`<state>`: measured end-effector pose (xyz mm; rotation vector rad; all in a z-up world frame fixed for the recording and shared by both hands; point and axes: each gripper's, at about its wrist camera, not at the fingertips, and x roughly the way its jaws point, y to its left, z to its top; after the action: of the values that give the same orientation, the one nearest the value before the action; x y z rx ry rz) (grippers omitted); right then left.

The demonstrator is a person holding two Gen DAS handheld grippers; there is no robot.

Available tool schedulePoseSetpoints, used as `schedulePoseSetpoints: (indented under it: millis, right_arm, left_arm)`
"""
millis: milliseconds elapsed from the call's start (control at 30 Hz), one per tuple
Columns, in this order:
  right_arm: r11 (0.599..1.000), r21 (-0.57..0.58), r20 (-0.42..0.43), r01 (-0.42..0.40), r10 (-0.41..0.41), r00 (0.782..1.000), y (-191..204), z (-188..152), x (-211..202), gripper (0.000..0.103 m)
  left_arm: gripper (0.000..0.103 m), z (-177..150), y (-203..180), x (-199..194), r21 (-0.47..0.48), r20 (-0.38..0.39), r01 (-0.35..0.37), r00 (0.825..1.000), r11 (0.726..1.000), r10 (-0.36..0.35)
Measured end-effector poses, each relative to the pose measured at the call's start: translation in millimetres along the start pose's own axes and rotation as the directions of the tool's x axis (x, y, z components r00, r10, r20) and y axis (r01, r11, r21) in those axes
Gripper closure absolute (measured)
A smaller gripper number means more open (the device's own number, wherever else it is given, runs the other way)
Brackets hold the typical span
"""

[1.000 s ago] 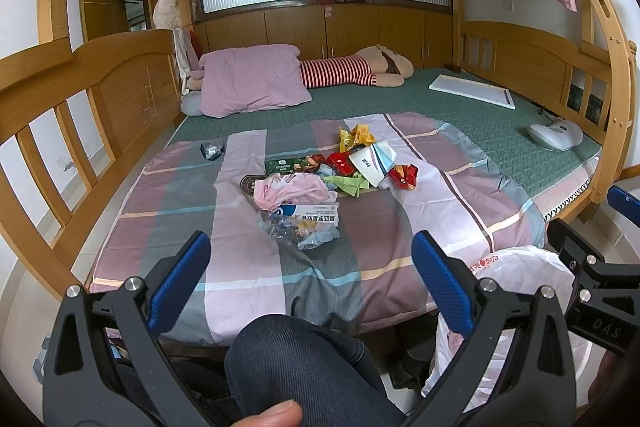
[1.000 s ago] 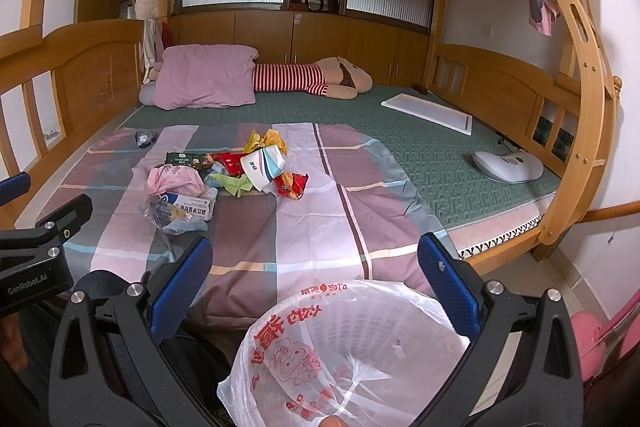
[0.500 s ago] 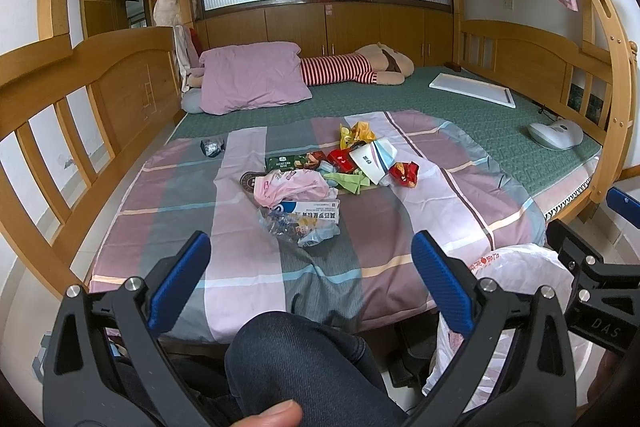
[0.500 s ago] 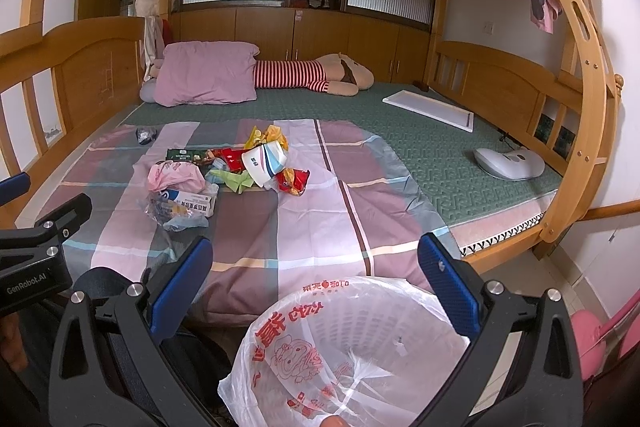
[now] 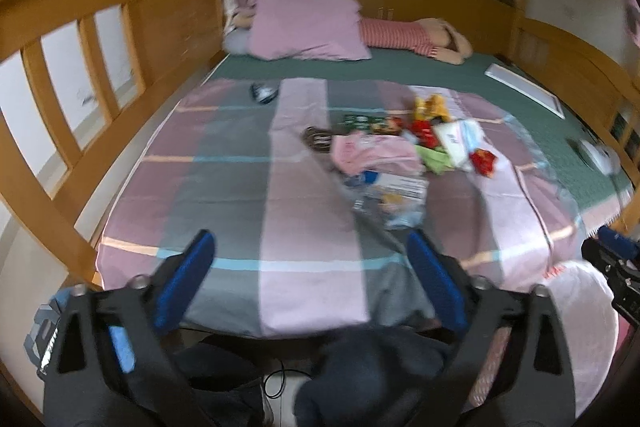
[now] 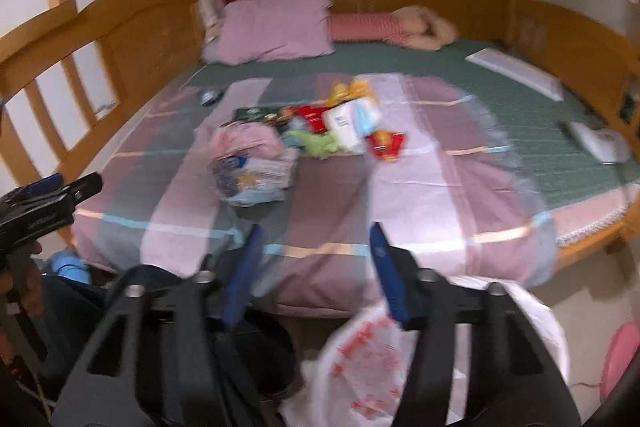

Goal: Collect trash
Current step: 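Reach both tools to the trash, grasp grey bag left and clear bag right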

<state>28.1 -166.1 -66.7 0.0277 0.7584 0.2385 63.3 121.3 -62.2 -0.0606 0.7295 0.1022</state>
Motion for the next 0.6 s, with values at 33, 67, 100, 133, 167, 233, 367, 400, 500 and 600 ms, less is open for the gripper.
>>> schedulePoseSetpoints:
  millis: [33, 67, 100, 133, 167, 233, 367, 400, 500, 600]
  right_arm:
    - [1.000, -0.014, -0.006, -0.010, 0.010, 1.000, 7.1, 4.4, 9.1, 0.053]
    - [1.000, -0.030, -0.009, -0.004, 0.004, 1.000, 11.9, 8.7, 15.4, 0.053]
    - [0.998, -0.058, -0.011, 0.003, -0.004, 1.000, 22.9, 14.7, 26.3, 0.053]
    - [0.997, -0.074, -0.019, 0.005, -0.006, 1.000, 29.6, 20.9, 37.3, 0.053]
    - [0.997, -0.080, -0.031, 0.004, -0.006, 1.000, 33.2, 25.1, 46.9, 0.053]
    - [0.997, -0.080, -0.076, -0.014, 0.008, 0.997, 46.1, 35.5, 74.1, 0.052]
    - [0.992, -0.124, -0.131, 0.026, -0.043, 0.990, 65.3, 43.1, 126.1, 0.051]
    - [0.991, -0.127, -0.158, 0.034, -0.054, 0.986, 68.5, 43.6, 140.5, 0.051]
    - [0.993, -0.107, -0.215, 0.047, -0.069, 0.974, 70.3, 45.3, 174.4, 0.051]
    - [0.993, -0.095, -0.255, 0.065, -0.087, 0.963, 71.9, 46.8, 203.5, 0.036]
  left_arm:
    - [0.021, 4.6, 8.2, 6.9, -0.013, -0.010, -0.003, 1.000, 1.000, 0.003]
    - [0.022, 10.5, 14.3, 12.8, -0.025, -0.017, -0.006, 1.000, 1.000, 0.006]
    - [0.022, 17.2, 23.6, 20.2, -0.041, -0.017, -0.014, 1.000, 0.999, 0.013]
    - [0.022, 24.9, 27.2, 29.3, -0.053, -0.020, -0.020, 1.000, 0.998, 0.019]
    - [0.021, 32.2, 32.4, 37.1, -0.065, -0.023, -0.025, 0.999, 0.998, 0.024]
    - [0.019, 47.9, 44.0, 54.8, -0.086, -0.035, -0.032, 0.999, 0.996, 0.029]
    - [0.016, 78.7, 63.2, 95.8, -0.110, -0.045, -0.064, 0.997, 0.992, 0.059]
    - [0.016, 84.5, 67.2, 106.3, -0.116, -0.052, -0.066, 0.997, 0.991, 0.060]
    - [0.016, 101.6, 77.1, 141.2, -0.136, -0.072, -0.047, 0.997, 0.990, 0.037]
    - [0.016, 129.8, 87.7, 180.5, -0.124, -0.086, -0.030, 0.996, 0.992, 0.020]
